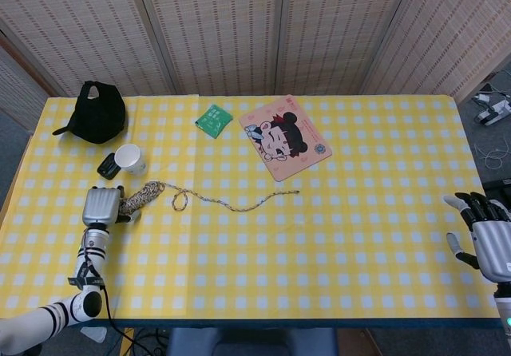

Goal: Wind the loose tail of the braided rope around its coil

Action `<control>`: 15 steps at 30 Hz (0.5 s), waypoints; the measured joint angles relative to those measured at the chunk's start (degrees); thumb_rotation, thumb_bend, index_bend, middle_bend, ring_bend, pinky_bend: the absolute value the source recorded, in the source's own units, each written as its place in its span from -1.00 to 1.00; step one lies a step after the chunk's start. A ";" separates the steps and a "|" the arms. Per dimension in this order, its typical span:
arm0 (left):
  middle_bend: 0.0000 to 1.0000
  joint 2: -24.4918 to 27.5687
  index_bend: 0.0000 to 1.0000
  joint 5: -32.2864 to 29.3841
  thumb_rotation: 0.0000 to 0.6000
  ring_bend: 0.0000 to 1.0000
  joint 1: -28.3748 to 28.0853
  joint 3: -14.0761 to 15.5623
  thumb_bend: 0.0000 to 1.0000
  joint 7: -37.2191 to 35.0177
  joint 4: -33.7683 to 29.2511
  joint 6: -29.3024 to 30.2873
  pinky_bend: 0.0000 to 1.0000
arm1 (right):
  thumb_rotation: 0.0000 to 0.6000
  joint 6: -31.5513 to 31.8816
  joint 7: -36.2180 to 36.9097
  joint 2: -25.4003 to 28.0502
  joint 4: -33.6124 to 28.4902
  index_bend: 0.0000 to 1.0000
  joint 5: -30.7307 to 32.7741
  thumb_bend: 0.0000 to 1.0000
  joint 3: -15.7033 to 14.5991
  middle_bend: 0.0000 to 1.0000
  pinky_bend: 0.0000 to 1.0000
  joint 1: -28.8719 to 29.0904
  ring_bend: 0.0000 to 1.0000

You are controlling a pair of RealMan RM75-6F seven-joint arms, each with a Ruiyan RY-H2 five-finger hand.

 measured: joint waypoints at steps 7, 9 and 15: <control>0.13 -1.29 0.09 1.85 0.10 0.04 0.37 -0.76 -0.60 -1.86 2.52 -0.47 -0.22 | 1.00 -0.05 -0.13 0.06 -0.10 -0.59 0.16 -0.32 0.04 -0.63 -0.58 -0.02 -0.78; 0.15 -1.65 0.10 2.10 0.10 0.05 0.42 -0.98 -0.60 -2.19 3.17 -0.65 -0.21 | 1.00 -0.02 -0.16 0.09 -0.13 -0.59 0.20 -0.32 0.07 -0.63 -0.58 -0.04 -0.78; 0.22 -2.55 0.16 2.96 0.11 0.10 0.55 -1.85 -0.60 -3.80 5.03 -1.51 -0.18 | 1.00 -0.04 -0.26 0.12 -0.14 -0.59 0.34 -0.33 0.04 -0.63 -0.58 -0.12 -0.78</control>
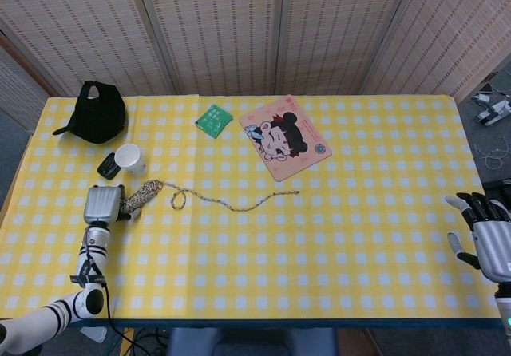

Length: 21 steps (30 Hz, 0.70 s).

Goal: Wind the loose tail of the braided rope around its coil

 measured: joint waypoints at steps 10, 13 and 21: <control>0.46 -1.49 0.37 2.67 0.24 0.24 0.31 -1.08 -0.57 -4.68 3.64 -0.95 -0.09 | 1.00 0.30 -0.14 0.08 -0.12 -0.59 0.14 -0.33 0.00 -0.62 -0.59 -0.26 -0.78; 0.53 -1.54 0.43 4.10 0.49 0.28 0.50 -1.31 -0.55 -7.19 4.25 -1.07 -0.06 | 1.00 0.36 -0.20 0.11 -0.25 -0.59 0.14 -0.33 -0.01 -0.61 -0.58 -0.33 -0.78; 0.62 1.18 0.51 10.53 0.41 0.37 1.55 -0.93 -0.55 -16.01 2.22 -0.71 0.05 | 1.00 0.47 -0.43 0.38 -0.71 -0.59 -0.13 -0.33 0.01 -0.59 -0.58 -0.33 -0.78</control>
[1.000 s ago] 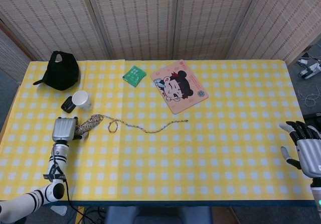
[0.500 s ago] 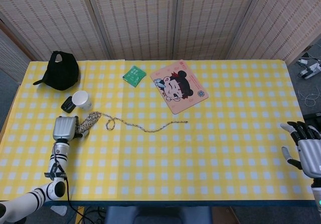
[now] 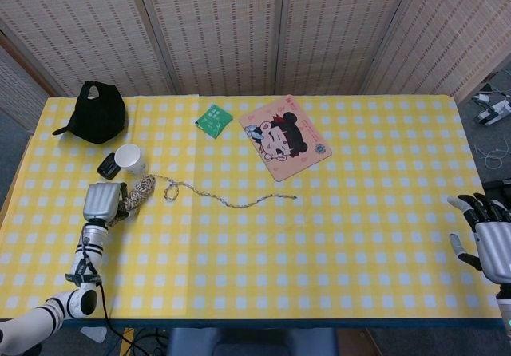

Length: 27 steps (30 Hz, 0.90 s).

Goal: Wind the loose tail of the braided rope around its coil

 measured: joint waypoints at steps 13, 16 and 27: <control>0.66 11.95 0.54 14.76 0.18 0.38 1.96 1.51 -0.55 -10.87 -18.42 7.48 0.08 | 1.00 -3.37 -2.24 1.31 -2.02 -0.50 -1.40 -0.34 0.55 -0.50 -0.59 3.00 -0.76; 0.66 14.26 0.54 17.59 0.17 0.38 2.02 1.69 -0.55 -12.16 -22.45 8.80 0.08 | 1.00 -5.21 -2.39 1.67 -2.82 -0.43 -1.62 -0.34 1.03 -0.46 -0.58 4.64 -0.74; 0.66 19.32 0.54 22.98 0.17 0.38 1.24 1.83 -0.55 -12.30 -31.90 10.64 0.08 | 1.00 -18.30 -6.51 -0.90 -4.35 -0.24 0.09 -0.33 3.63 -0.44 -0.58 15.11 -0.73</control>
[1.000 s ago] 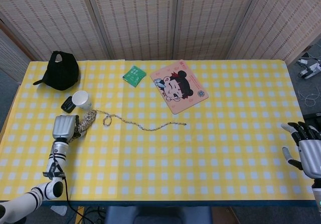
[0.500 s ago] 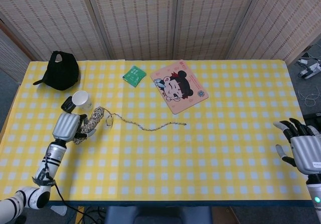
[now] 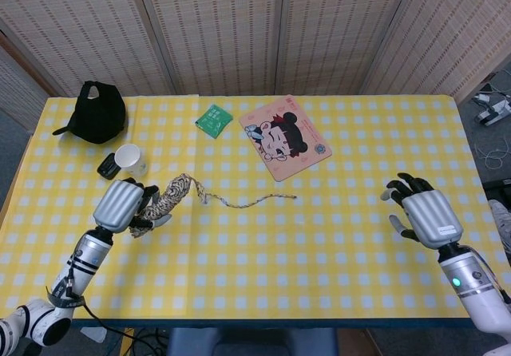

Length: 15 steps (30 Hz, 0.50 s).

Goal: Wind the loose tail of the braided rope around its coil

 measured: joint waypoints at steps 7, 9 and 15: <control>0.66 2.86 0.54 1.44 0.15 0.38 -0.31 -0.29 -0.55 0.66 -5.38 0.42 0.08 | 1.00 -10.46 -4.95 -6.60 2.12 -0.24 4.35 -0.33 1.85 -0.44 -0.58 9.22 -0.73; 0.66 3.57 0.54 1.94 0.15 0.38 -0.32 -0.26 -0.55 0.96 -6.72 0.56 0.08 | 1.00 -12.29 -6.27 -8.71 3.35 -0.24 5.74 -0.33 2.36 -0.45 -0.59 11.42 -0.73; 0.66 5.04 0.54 2.54 0.14 0.38 -0.37 -0.14 -0.55 1.70 -9.66 0.45 0.08 | 1.00 -16.52 -10.65 -15.13 8.00 -0.24 10.26 -0.36 3.84 -0.47 -0.59 17.56 -0.73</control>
